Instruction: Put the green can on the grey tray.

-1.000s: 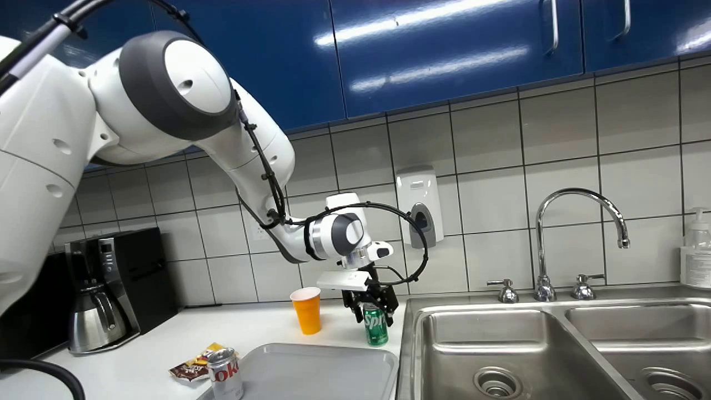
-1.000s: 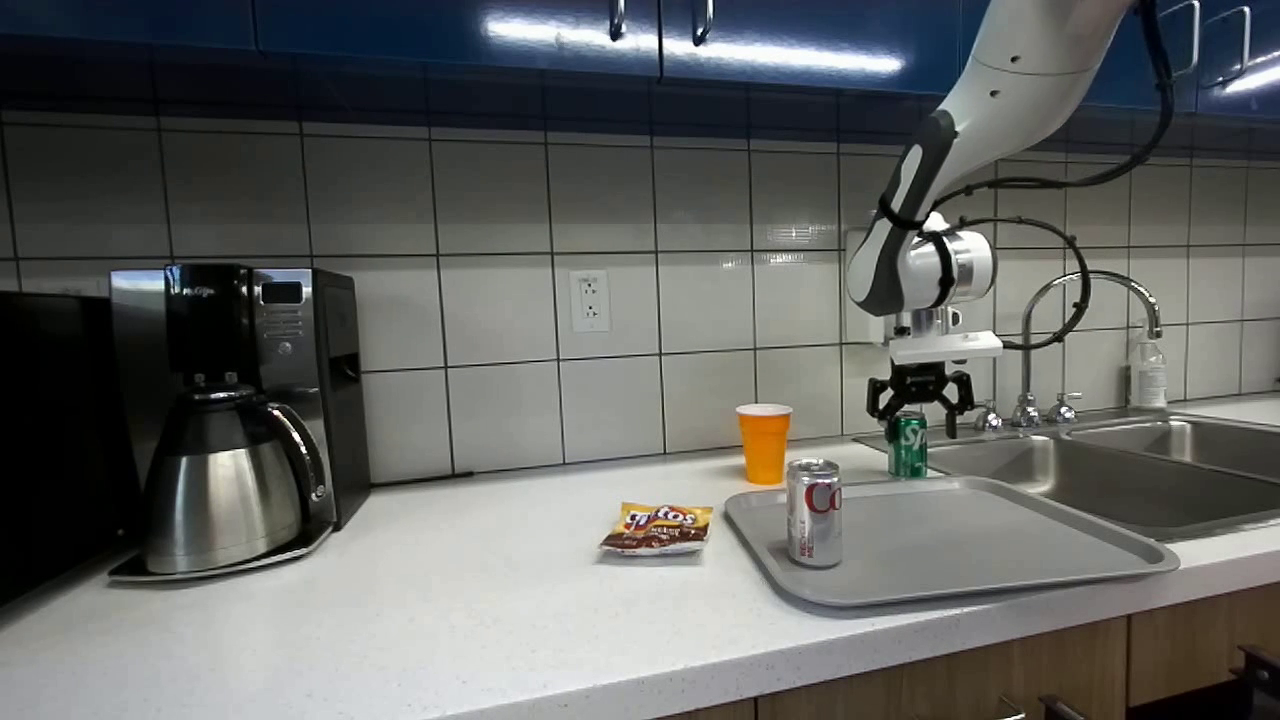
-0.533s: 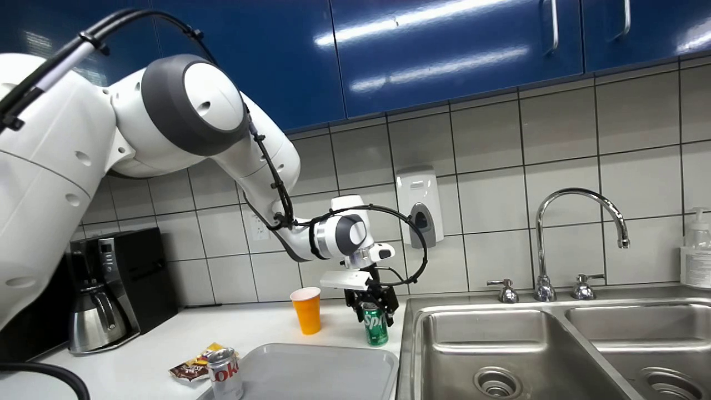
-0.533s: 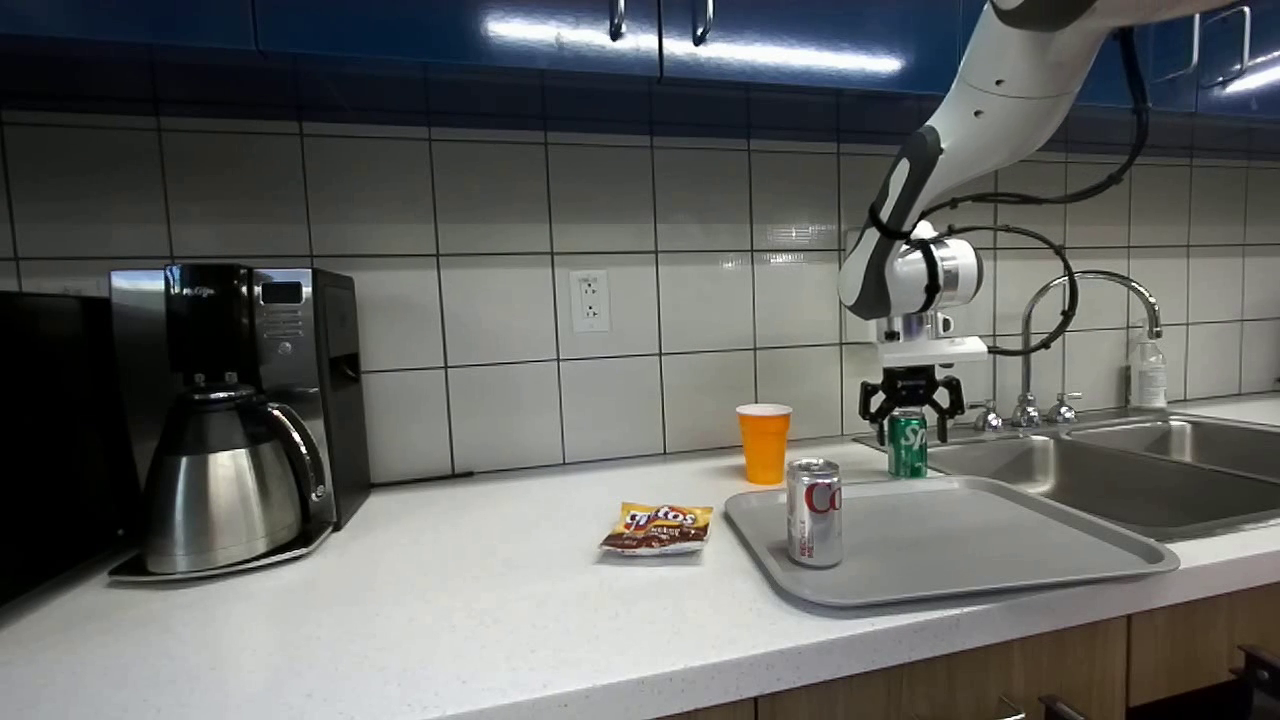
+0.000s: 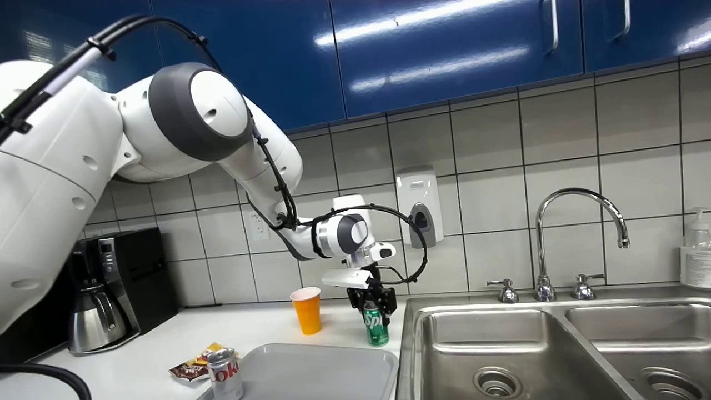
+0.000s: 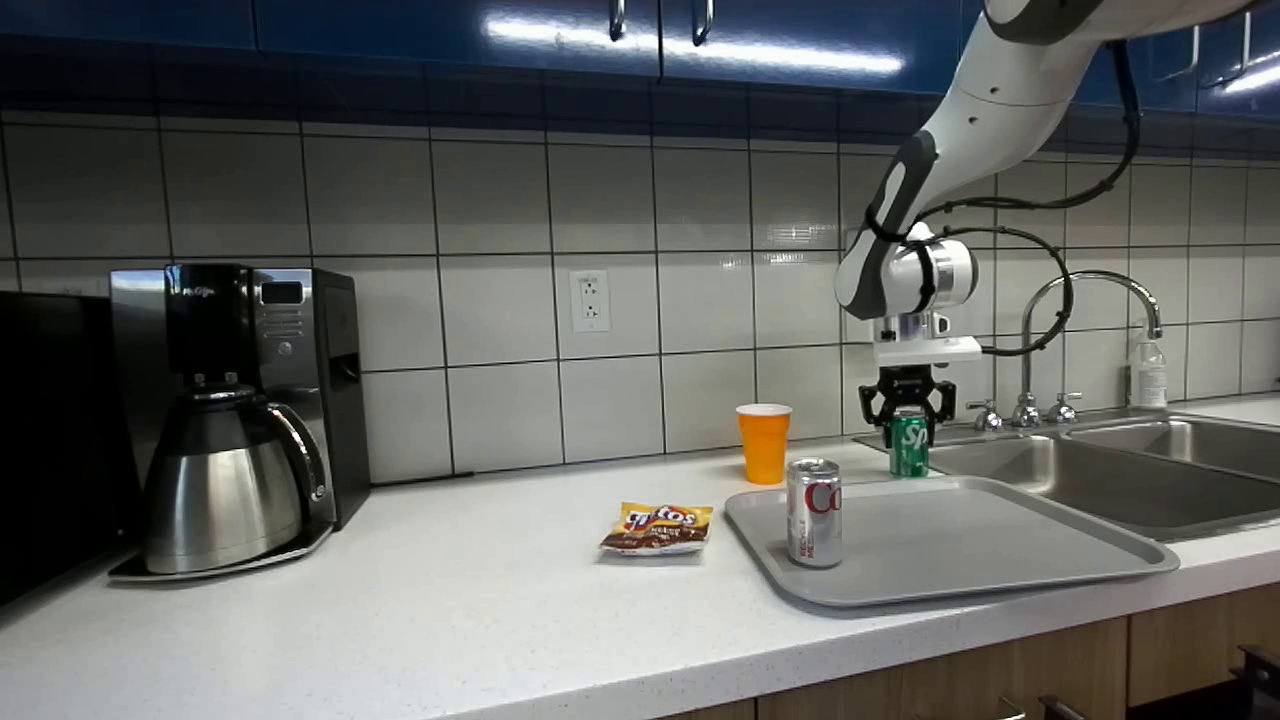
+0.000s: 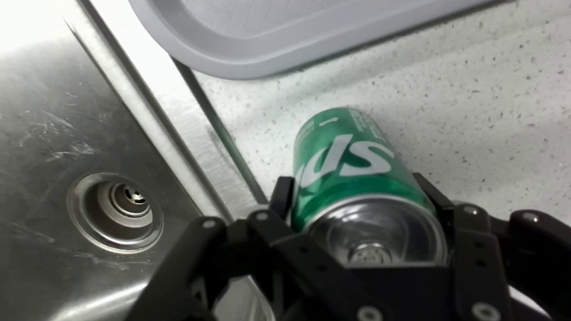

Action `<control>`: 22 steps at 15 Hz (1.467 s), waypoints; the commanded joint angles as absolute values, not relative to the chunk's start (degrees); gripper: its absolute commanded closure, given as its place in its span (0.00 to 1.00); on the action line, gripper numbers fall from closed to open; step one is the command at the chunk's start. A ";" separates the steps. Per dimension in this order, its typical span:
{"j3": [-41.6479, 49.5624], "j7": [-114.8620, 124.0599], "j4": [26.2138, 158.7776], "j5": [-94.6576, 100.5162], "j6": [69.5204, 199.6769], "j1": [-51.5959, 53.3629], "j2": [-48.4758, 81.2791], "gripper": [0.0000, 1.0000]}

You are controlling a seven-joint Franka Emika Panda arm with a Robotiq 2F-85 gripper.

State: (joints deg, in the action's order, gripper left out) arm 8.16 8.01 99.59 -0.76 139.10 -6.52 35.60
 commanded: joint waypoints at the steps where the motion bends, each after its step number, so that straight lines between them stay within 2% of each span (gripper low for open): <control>1: 8.19 8.95 97.56 -1.19 137.07 -6.77 36.04 0.60; 13: 7.13 6.04 105.36 -2.57 140.29 -7.67 25.97 0.60; 22: 6.78 1.60 120.41 -2.50 144.35 -7.55 13.54 0.60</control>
